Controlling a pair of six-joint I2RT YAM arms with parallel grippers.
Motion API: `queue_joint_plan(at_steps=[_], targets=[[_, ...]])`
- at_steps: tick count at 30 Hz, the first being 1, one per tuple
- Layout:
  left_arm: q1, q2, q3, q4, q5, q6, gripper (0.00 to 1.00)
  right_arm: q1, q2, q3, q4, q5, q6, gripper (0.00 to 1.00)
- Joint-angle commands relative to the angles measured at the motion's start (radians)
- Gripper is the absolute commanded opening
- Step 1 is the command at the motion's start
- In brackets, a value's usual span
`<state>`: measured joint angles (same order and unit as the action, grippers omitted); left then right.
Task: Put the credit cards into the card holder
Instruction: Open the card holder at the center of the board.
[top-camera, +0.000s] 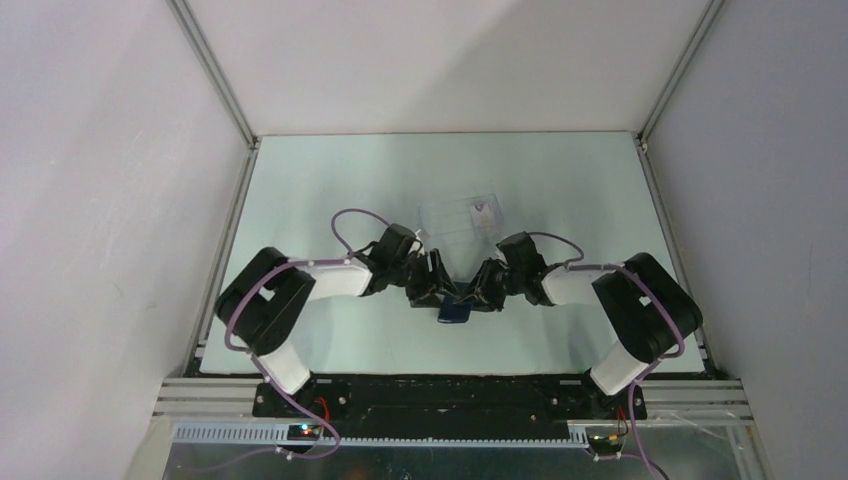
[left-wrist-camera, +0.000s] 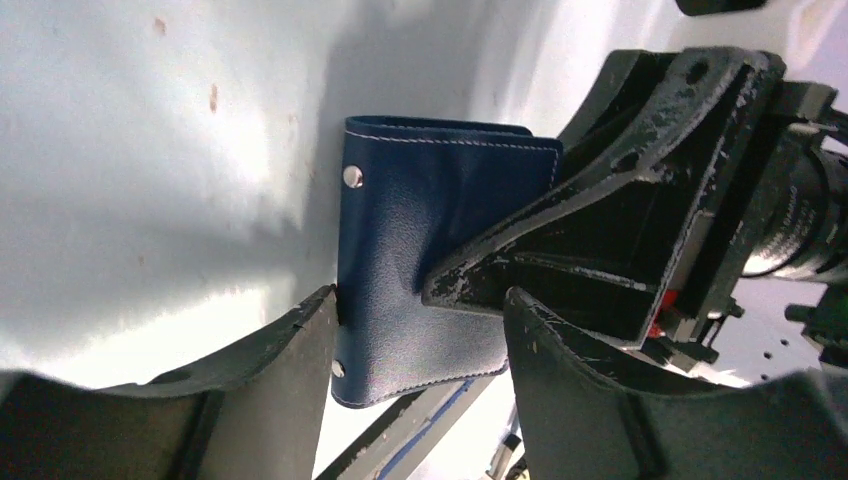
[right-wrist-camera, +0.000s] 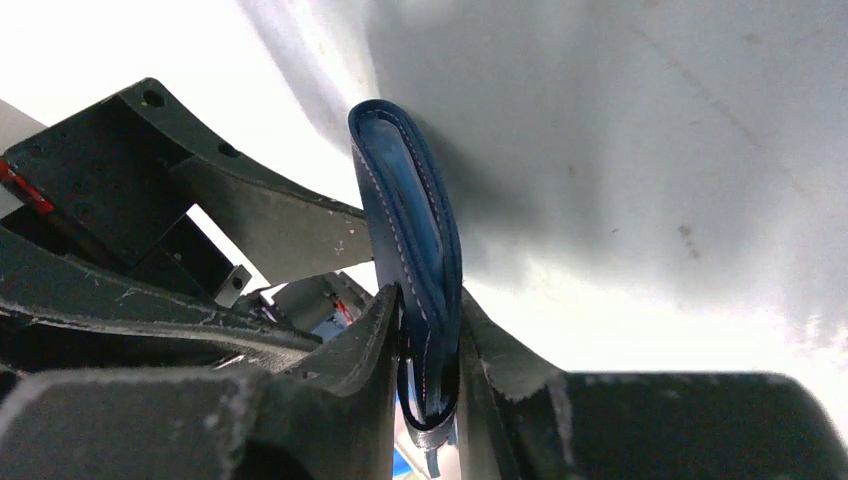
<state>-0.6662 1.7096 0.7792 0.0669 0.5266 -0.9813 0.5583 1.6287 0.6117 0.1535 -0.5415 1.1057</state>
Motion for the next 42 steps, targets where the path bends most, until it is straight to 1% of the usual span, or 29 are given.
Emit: queue_joint_plan(at_steps=[1,3,5,8,11,13,17,22,28,32,34,36,37,38,39,40,41,42], targets=[[-0.011,-0.148,-0.032,0.065,0.04,-0.035,0.65,-0.005,-0.073,0.011,0.077,-0.014,-0.027,0.13],[0.002,-0.208,-0.057,0.063,0.007,-0.036,0.67,-0.018,-0.118,0.011,0.082,-0.03,-0.042,0.09],[0.015,-0.287,-0.09,0.054,-0.045,-0.034,0.7,-0.038,-0.173,0.014,0.081,-0.048,-0.059,0.08],[0.038,-0.437,-0.133,0.03,-0.123,-0.034,0.74,-0.072,-0.273,0.047,0.021,-0.079,-0.117,0.06],[0.065,-0.567,-0.173,0.028,-0.132,-0.033,0.76,-0.117,-0.347,0.093,-0.017,-0.131,-0.168,0.04],[0.072,-0.632,-0.174,0.028,-0.117,-0.018,0.78,-0.143,-0.367,0.12,-0.015,-0.194,-0.177,0.01],[0.078,-0.728,-0.153,0.04,-0.059,0.029,0.82,-0.182,-0.35,0.175,0.029,-0.395,-0.14,0.0],[0.087,-0.764,-0.113,0.08,0.034,0.063,0.82,-0.17,-0.344,0.199,0.133,-0.457,-0.036,0.0],[0.088,-0.736,-0.109,0.143,0.095,0.053,0.77,-0.129,-0.315,0.201,0.35,-0.498,0.111,0.0],[0.084,-0.708,-0.109,0.223,0.136,0.006,0.73,-0.095,-0.292,0.218,0.371,-0.494,0.126,0.0],[0.08,-0.701,-0.108,0.247,0.148,-0.002,0.7,-0.08,-0.273,0.231,0.362,-0.49,0.119,0.0],[0.078,-0.699,-0.11,0.259,0.148,-0.007,0.64,-0.067,-0.263,0.242,0.358,-0.49,0.115,0.0],[0.079,-0.698,-0.111,0.262,0.148,-0.009,0.57,-0.06,-0.259,0.244,0.358,-0.489,0.115,0.01],[0.078,-0.697,-0.115,0.267,0.149,-0.013,0.54,-0.058,-0.256,0.246,0.361,-0.487,0.117,0.01],[0.076,-0.697,-0.121,0.269,0.149,-0.015,0.43,-0.056,-0.256,0.247,0.362,-0.484,0.118,0.02],[0.076,-0.7,-0.123,0.274,0.147,-0.02,0.36,-0.055,-0.255,0.247,0.364,-0.482,0.119,0.02],[0.076,-0.702,-0.13,0.274,0.144,-0.022,0.2,-0.055,-0.256,0.248,0.36,-0.477,0.118,0.04],[0.076,-0.708,-0.134,0.275,0.131,-0.026,0.12,-0.058,-0.26,0.251,0.337,-0.469,0.108,0.05]])
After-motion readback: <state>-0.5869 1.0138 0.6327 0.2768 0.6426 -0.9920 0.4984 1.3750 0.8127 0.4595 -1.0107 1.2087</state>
